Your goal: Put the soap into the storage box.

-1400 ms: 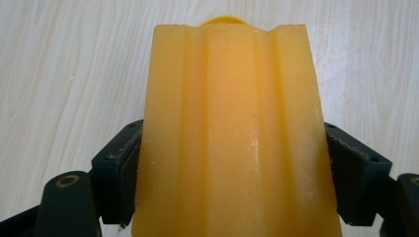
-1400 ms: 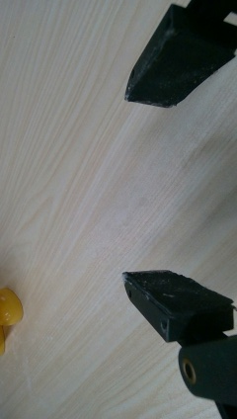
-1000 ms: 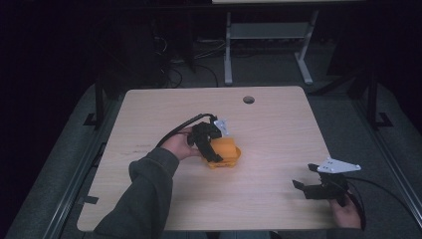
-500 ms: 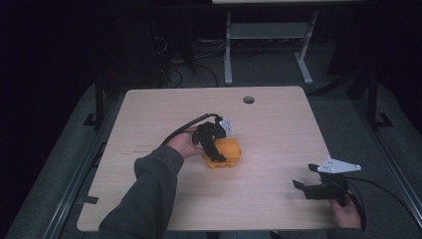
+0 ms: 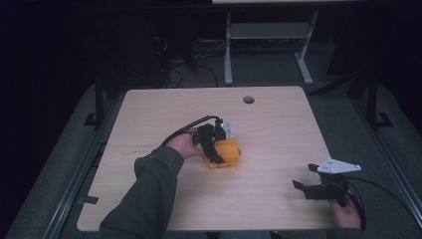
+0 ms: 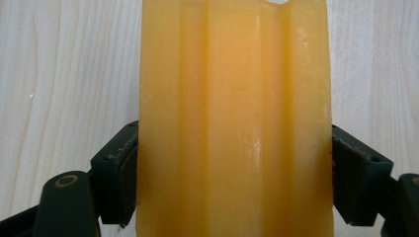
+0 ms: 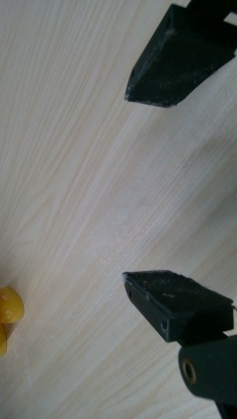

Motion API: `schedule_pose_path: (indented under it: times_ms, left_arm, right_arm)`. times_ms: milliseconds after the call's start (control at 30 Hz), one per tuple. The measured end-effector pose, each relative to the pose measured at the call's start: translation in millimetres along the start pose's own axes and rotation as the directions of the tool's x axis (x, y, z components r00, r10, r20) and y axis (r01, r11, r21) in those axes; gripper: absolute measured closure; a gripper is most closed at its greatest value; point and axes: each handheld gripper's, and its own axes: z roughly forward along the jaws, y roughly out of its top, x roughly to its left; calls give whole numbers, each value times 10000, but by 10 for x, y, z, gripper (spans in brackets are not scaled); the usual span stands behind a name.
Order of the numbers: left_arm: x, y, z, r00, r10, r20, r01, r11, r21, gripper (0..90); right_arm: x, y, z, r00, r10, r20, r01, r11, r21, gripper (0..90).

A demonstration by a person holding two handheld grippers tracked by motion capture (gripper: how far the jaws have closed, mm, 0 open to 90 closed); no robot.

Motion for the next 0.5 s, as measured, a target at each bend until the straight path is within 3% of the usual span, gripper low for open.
schedule_pose_path:
  times_ms: [500]
  left_arm:
    - [0, -16, -35, 9997, -126, 227, 125, 9999, 49, 202]
  right_arm:
    - [3, 3, 10, 10000, -60, -24, 60, 10000, 28, 139]
